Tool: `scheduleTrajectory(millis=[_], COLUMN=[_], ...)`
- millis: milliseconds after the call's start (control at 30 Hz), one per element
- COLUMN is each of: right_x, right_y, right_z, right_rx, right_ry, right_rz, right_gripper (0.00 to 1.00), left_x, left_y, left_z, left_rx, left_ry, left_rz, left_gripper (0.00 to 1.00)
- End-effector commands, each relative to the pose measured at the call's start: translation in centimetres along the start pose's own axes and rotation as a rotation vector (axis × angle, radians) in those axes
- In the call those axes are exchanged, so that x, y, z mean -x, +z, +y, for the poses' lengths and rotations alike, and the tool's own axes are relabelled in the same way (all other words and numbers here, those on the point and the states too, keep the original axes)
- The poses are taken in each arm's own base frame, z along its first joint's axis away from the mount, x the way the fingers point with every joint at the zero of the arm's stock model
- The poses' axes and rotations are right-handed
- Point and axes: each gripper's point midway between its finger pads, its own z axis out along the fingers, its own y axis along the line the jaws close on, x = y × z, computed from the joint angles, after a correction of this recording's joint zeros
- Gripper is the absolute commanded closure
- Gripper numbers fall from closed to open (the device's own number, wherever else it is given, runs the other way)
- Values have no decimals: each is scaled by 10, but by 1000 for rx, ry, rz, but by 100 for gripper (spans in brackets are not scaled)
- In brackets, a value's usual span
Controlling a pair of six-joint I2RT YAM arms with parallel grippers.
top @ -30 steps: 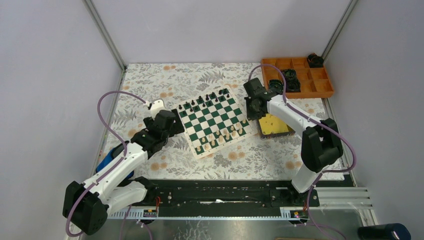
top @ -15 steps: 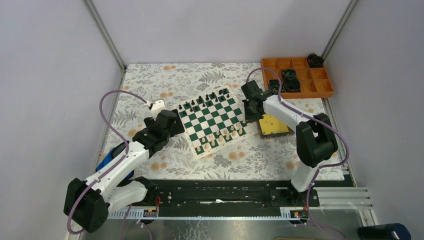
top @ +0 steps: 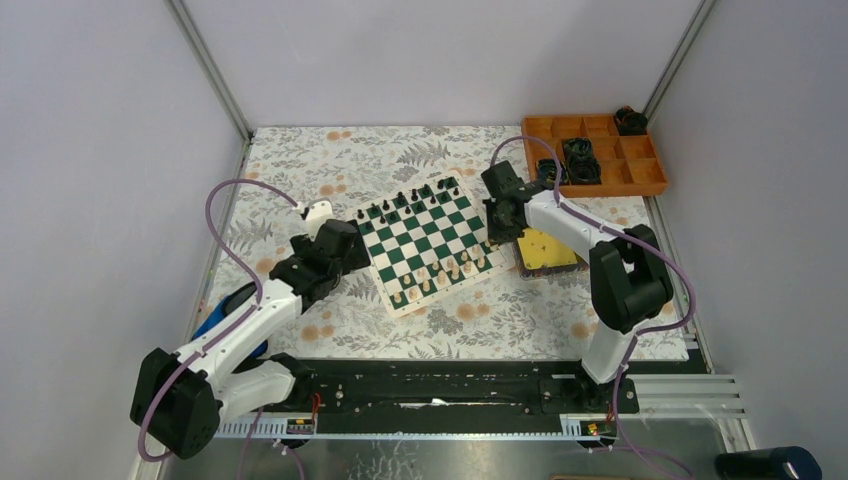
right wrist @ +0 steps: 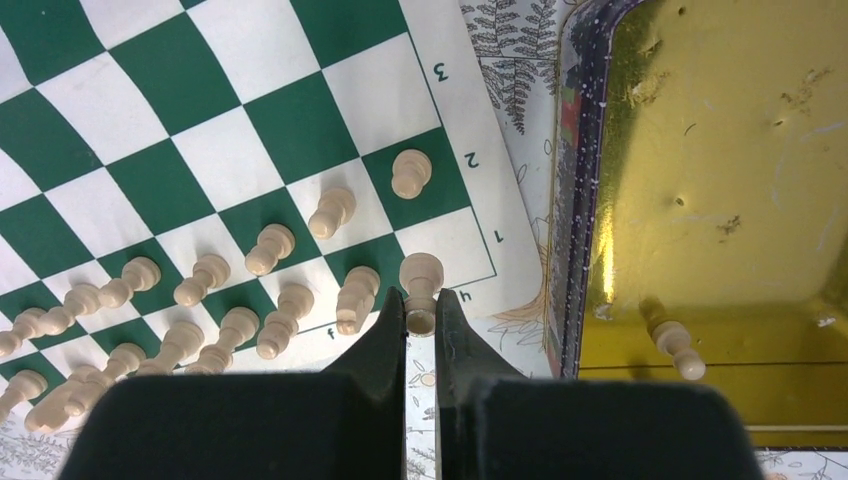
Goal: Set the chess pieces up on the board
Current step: Place the chess piece on the chessboard.
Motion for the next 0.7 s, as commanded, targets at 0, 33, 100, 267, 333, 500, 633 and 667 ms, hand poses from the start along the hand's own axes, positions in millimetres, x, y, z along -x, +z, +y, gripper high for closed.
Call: scheduleTrajectory(millis=[0, 33, 100, 267, 333, 500, 633, 667], right_x=[-2, -2, -3, -5, -8, -14, -19, -20], right_y=[9, 11, 14, 21, 25, 30, 33, 33], right_z=[8, 8, 8, 7, 6, 3, 0, 0], right_rx=[28, 28, 25, 15, 10, 0, -12, -12], right_ry=[-14, -16, -18, -26, -27, -30, -34, -35], right_rz=[0, 2, 9, 18, 27, 38, 51, 52], right_gripper=[100, 100, 100, 100, 100, 100, 100, 100], left_x=[6, 6, 5, 4, 3, 3, 2, 2], left_y=[0, 0, 1, 2, 2, 3, 4, 4], left_z=[-10, -10, -10, -10, -9, -10, -10, -10], left_rx=[-29, -28, -27, -25, -22, -21, -20, -20], left_ry=[-9, -9, -8, -6, -4, -1, 2, 2], left_rz=[-22, -22, -18, -14, -13, -11, -4, -5], left_gripper=[1, 1, 1, 1, 1, 1, 1, 1])
